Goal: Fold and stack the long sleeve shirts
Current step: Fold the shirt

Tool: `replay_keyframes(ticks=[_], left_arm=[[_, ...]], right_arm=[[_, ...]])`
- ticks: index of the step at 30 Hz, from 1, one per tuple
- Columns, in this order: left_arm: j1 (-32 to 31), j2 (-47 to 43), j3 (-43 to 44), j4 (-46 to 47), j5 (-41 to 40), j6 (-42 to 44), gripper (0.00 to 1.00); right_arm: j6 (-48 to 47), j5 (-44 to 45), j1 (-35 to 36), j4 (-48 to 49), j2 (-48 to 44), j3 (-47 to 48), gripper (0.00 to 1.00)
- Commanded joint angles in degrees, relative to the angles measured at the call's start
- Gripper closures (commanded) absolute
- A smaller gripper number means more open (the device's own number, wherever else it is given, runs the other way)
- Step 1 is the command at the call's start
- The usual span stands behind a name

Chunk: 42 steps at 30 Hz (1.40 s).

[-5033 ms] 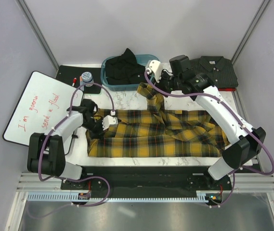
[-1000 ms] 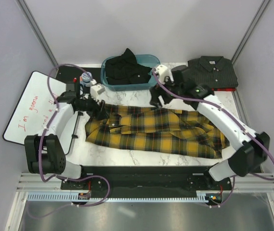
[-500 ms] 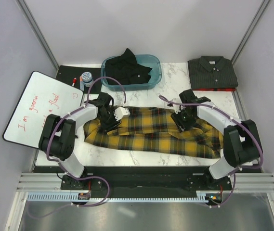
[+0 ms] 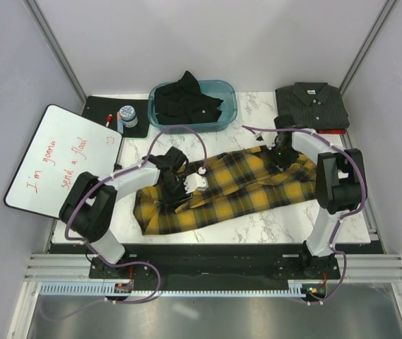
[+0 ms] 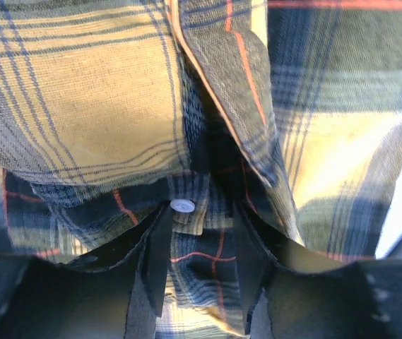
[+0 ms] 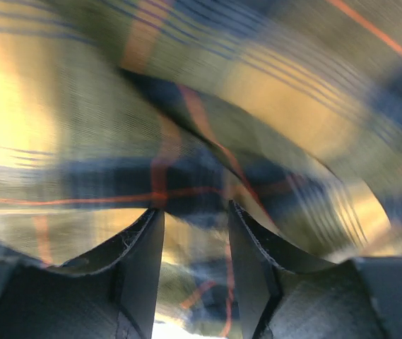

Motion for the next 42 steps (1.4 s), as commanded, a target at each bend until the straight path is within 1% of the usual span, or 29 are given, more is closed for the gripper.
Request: replay_keyframes(ticks=[1,2,3,5,6,7,9,10,12,13,15,16,17,19,22,24,26,27,28,29,30,31,32,33,36,38,39,41,42], left_arm=[[-1.41,3.10,6.42,-5.21,13.07,-9.05,0.50],[-1.32,0.83,7.12,-5.30,17.01,-8.79,0.44],[-1.32,-1.11,7.13,-5.38,18.53,-7.04,0.41],[-0.80,-6.45,5.99,-4.42,19.85,-5.71,0.34],[-0.01,-7.97,5.73,-4.07,20.29,-6.84,0.31],[2.96,-9.20,5.81,-4.15,21.43,-7.72,0.30],[7.71,-12.18,5.99,-4.68,27.31,-11.48,0.26],[13.39,-12.98,5.90,-4.77,29.59,-13.16,0.24],[19.30,-14.04,5.81,-4.68,34.78,-19.90,0.21],[24.73,-14.13,5.81,-4.68,36.19,-22.38,0.20],[29.33,-14.13,5.29,-4.77,40.15,-28.78,0.17],[33.44,-14.22,4.15,-4.59,41.29,-30.74,0.13],[34.79,-14.22,3.27,-4.42,42.61,-32.58,0.07],[36.90,-15.18,0.56,-2.93,42.27,-36.72,0.05],[37.35,-15.98,0.18,-1.60,39.72,-37.01,0.04],[37.18,-16.59,1.06,-1.60,39.55,-32.81,0.06],[35.69,-15.72,4.48,-6.05,39.63,-25.35,0.09],[34.38,-15.28,6.32,-9.48,39.03,-12.17,0.10],[29.84,-15.19,7.99,-13.17,33.28,-6.73,0.12],[27.62,-15.01,7.92,-14.34,29.91,-1.54,0.14],[25.59,-15.01,7.40,-14.96,26.49,7.21,0.16],[22.53,-15.10,4.96,-14.96,23.41,10.78,0.20],[21.37,-15.01,3.45,-13.83,18.50,13.43,0.23],[20.40,-14.40,2.13,-12.86,16.63,16.85,0.25],[15.58,-12.74,-2.26,-9.79,12.75,20.21,0.32],[13.02,-11.59,-4.73,-7.94,11.86,19.96,0.36],[9.79,-11.06,-5.43,-7.24,11.60,19.09,0.37],[5.99,-8.87,-6.75,-6.44,10.55,16.46,0.42],[1.54,-8.08,-6.93,-6.26,9.93,15.75,0.44]], right_arm=[[-8.34,5.19,-5.26,-1.14,-2.33,4.55,0.49],[-8.35,4.14,-5.19,-2.55,-3.12,5.34,0.49],[-8.52,2.47,-5.19,-5.87,-4.00,6.65,0.47],[-6.95,-2.95,-4.75,-9.14,-7.08,8.15,0.45],[-5.46,-5.17,-4.40,-12.46,-7.96,9.90,0.42],[-4.14,-7.89,-3.70,-13.45,-9.70,10.61,0.41],[-1.42,-14.65,-2.38,-15.21,-11.47,11.58,0.41],[-0.10,-16.68,-0.55,-15.04,-12.87,11.50,0.40],[2.36,-22.04,1.75,-14.95,-13.67,11.15,0.41],[4.73,-23.63,4.28,-14.43,-13.94,10.97,0.42],[7.90,-26.97,7.10,-11.46,-13.77,8.88,0.43],[10.78,-27.33,10.34,-9.96,-13.07,7.99,0.43],[12.12,-27.51,11.76,-8.21,-12.80,6.85,0.44],[14.49,-27.17,15.53,-3.54,-10.35,4.47,0.45],[17.14,-25.59,17.83,0.59,-6.14,3.59,0.47],[17.23,-25.14,17.93,1.48,-3.24,3.50,0.48],[16.27,-23.21,17.93,1.13,-1.38,3.50,0.47],[14.96,-22.68,17.93,0.52,0.54,3.50,0.47],[14.34,-21.81,18.02,0.17,1.52,3.59,0.47],[13.89,-20.58,17.93,-0.19,2.31,3.59,0.47],[13.11,-19.87,18.02,-0.62,3.45,3.42,0.48],[12.75,-19.26,17.93,-0.72,3.72,3.15,0.48],[12.22,-18.73,17.93,-0.89,3.72,2.28,0.47],[11.87,-18.29,17.93,-0.89,3.29,1.66,0.48],[10.64,-17.06,17.84,-1.07,1.63,-0.62,0.47],[9.94,-16.79,17.93,-1.50,0.57,-1.50,0.43],[9.76,-17.31,17.84,-2.81,-1.01,-1.51,0.42],[9.67,-17.93,17.40,-4.23,-3.82,-1.33,0.40],[9.50,-18.46,16.88,-5.97,-6.79,-1.16,0.39]])
